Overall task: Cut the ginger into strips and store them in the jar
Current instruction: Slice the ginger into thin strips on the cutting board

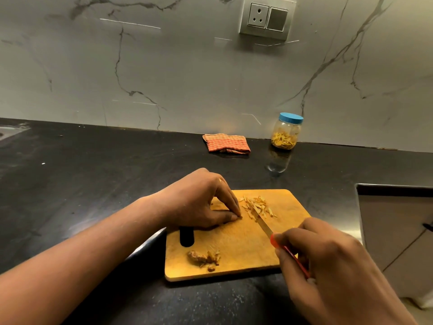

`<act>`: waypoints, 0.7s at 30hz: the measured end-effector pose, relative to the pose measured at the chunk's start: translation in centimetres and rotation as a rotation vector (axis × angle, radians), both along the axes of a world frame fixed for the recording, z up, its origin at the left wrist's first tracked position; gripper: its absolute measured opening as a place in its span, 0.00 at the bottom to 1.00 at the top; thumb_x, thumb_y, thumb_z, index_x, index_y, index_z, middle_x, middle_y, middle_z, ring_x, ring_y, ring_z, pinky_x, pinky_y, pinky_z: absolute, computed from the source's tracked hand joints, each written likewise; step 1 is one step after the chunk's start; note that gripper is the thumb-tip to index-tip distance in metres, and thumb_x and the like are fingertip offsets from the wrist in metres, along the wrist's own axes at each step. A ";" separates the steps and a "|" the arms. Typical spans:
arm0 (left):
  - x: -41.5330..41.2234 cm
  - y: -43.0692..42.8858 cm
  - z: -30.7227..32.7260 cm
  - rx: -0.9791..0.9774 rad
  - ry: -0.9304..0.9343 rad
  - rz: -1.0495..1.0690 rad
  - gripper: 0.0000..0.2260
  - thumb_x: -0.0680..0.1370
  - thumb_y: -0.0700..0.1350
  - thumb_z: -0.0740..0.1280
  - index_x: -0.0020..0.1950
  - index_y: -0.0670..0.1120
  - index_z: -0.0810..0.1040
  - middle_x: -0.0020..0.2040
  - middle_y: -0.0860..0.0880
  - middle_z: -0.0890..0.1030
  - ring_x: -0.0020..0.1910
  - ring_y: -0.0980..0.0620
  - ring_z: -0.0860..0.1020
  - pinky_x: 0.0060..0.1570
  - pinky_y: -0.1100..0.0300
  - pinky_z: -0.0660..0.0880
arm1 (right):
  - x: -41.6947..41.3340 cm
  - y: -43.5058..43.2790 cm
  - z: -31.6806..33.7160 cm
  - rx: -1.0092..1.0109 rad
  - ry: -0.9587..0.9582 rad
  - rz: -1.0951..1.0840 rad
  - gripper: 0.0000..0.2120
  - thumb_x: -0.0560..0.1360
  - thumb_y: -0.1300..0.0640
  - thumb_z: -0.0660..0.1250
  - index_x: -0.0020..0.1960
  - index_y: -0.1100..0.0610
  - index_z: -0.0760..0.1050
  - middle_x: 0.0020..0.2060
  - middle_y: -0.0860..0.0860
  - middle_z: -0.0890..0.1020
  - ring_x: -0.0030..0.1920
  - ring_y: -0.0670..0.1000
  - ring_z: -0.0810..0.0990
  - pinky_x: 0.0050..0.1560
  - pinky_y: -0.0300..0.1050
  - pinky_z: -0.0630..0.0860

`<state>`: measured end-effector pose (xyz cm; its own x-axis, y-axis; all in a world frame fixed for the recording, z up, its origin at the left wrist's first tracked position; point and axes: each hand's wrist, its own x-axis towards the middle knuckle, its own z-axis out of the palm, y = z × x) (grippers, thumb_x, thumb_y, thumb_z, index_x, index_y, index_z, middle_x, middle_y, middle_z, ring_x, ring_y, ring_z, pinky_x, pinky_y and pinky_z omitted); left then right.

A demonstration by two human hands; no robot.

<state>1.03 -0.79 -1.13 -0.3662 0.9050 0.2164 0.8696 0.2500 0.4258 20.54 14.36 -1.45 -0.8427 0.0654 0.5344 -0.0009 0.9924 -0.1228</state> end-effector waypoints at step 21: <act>0.5 0.3 0.1 -0.027 0.068 0.015 0.07 0.76 0.50 0.72 0.53 0.56 0.85 0.53 0.62 0.83 0.56 0.63 0.76 0.58 0.63 0.74 | -0.3 -2.2 1.5 -0.065 -0.184 0.000 0.13 0.54 0.57 0.82 0.35 0.49 0.82 0.27 0.45 0.75 0.21 0.44 0.71 0.26 0.21 0.53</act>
<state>1.48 -0.53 -0.99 -0.3646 0.9056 0.2166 0.8926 0.2737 0.3582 20.19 12.17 0.00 -0.9257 0.0948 0.3662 0.0274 0.9824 -0.1849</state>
